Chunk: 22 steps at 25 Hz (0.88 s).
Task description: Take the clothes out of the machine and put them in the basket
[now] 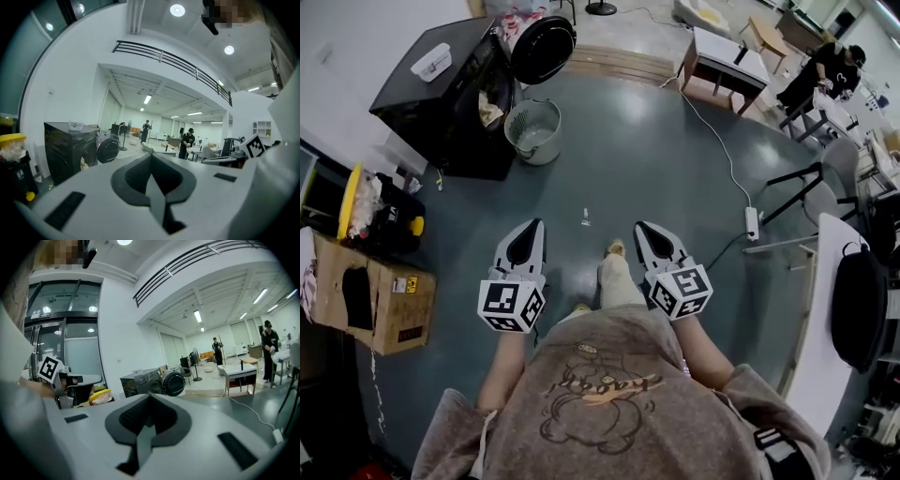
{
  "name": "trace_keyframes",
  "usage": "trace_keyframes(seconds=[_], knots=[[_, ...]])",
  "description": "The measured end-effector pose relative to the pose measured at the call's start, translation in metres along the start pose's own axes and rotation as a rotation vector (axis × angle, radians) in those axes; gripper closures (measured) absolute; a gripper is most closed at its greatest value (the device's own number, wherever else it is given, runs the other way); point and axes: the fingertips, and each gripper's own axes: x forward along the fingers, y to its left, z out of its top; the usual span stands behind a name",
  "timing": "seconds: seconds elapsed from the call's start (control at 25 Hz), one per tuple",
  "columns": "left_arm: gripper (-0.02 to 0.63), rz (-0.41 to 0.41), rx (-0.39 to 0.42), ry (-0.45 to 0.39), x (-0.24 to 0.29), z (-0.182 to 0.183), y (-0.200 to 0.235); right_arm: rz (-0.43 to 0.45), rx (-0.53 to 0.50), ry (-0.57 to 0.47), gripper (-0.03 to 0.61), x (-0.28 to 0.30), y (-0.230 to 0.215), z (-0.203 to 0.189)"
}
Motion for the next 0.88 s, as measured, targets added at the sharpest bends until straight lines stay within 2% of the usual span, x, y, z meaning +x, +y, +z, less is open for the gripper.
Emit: trace_keyframes(seconds=[0.4, 0.88], knots=[[0.606, -0.013, 0.013, 0.01, 0.097, 0.006, 0.049, -0.022, 0.001, -0.011, 0.581, 0.09, -0.054, 0.023], [0.606, 0.05, -0.031, 0.008, 0.272, 0.061, 0.111, 0.054, 0.007, 0.029, 0.581, 0.234, -0.161, 0.097]])
